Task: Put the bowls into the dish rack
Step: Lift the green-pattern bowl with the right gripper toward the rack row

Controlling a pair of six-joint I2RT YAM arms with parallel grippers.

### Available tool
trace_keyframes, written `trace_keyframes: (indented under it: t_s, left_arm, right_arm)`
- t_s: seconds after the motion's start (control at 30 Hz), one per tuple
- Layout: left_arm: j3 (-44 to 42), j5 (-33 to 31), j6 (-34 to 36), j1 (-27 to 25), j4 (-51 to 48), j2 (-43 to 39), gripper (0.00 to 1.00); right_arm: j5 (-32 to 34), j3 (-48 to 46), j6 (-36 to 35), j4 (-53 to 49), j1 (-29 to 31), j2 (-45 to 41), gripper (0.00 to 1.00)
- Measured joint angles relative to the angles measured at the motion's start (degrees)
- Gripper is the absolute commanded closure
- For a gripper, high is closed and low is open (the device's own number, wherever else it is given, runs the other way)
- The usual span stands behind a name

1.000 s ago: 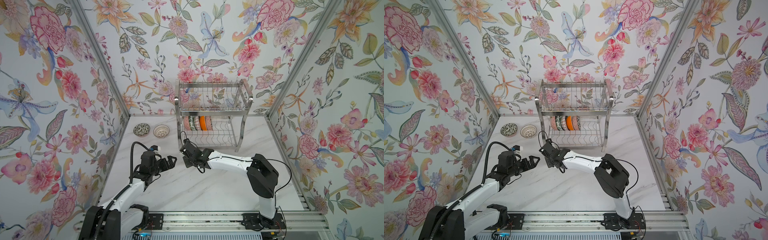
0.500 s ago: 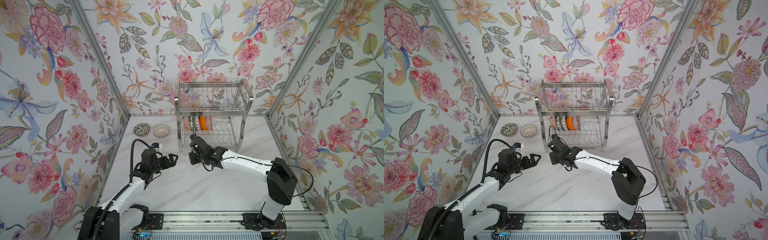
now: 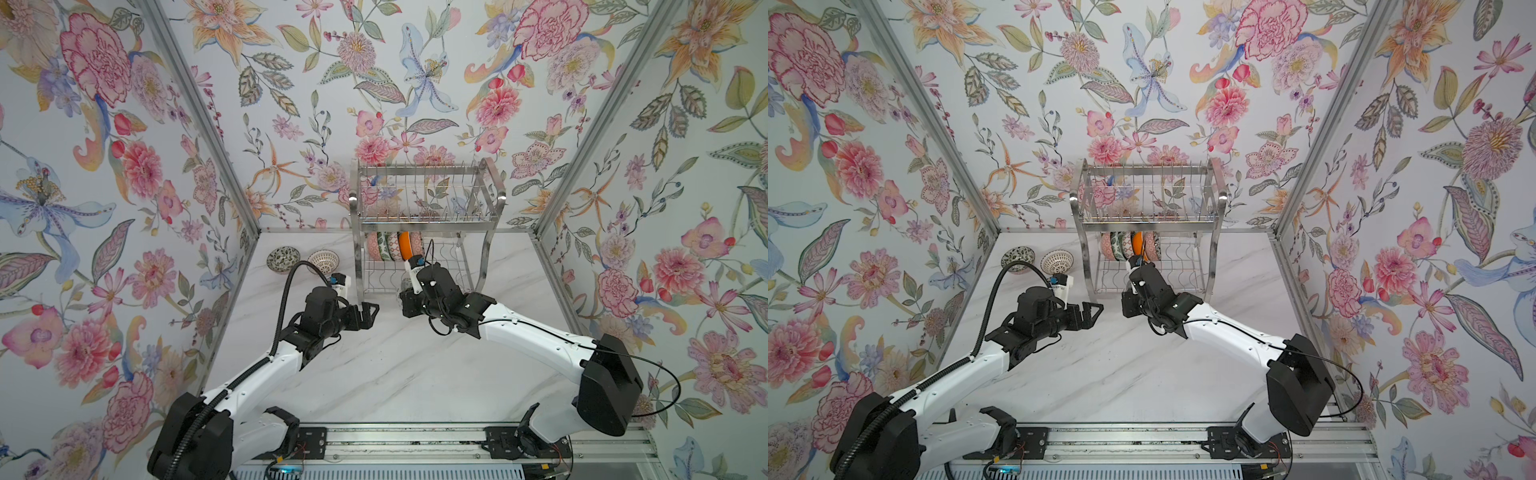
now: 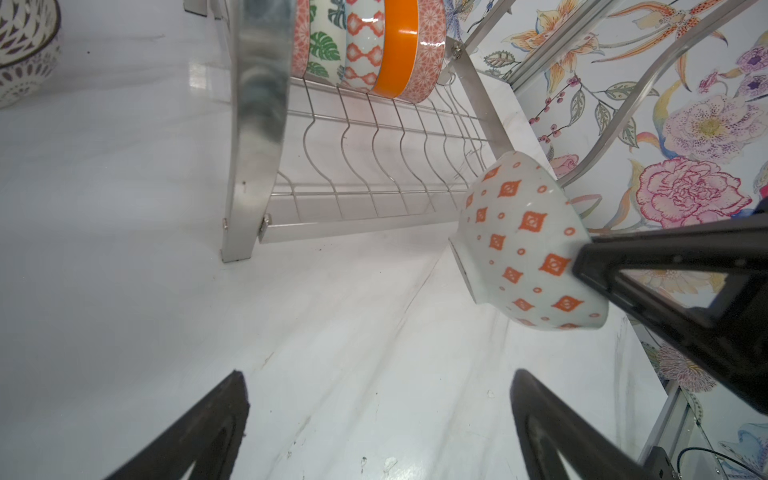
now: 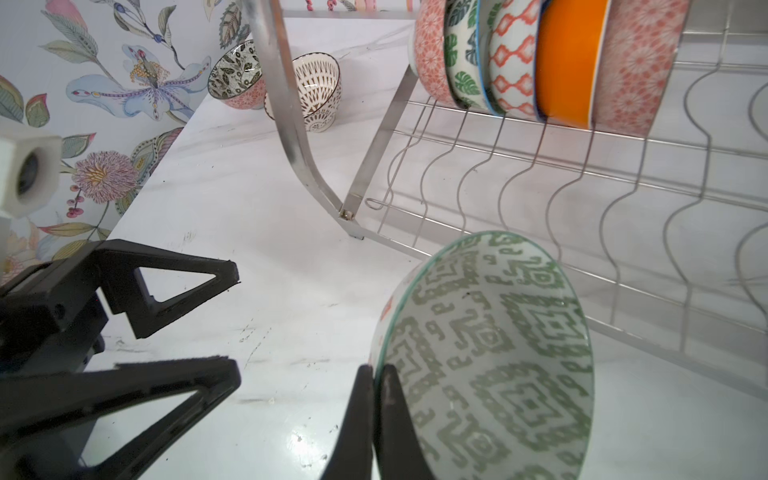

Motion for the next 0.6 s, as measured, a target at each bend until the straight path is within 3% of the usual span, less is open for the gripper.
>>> trace_keyframes:
  t_s: [0.33, 0.6]
  left_arm:
    - [6.6, -4.4, 3.8, -5.7, 4.1, 8.4, 0.01]
    - [9.1, -7.2, 5.0, -8.9, 9.0, 14.3, 0.01]
  right_arm:
    - [-4.8, -5.4, 0.1, 5.6, -13.1, -4.1, 1.00]
    - [-8.8, -8.5, 0.4, 12.6, -19.5, -4.1, 1.00]
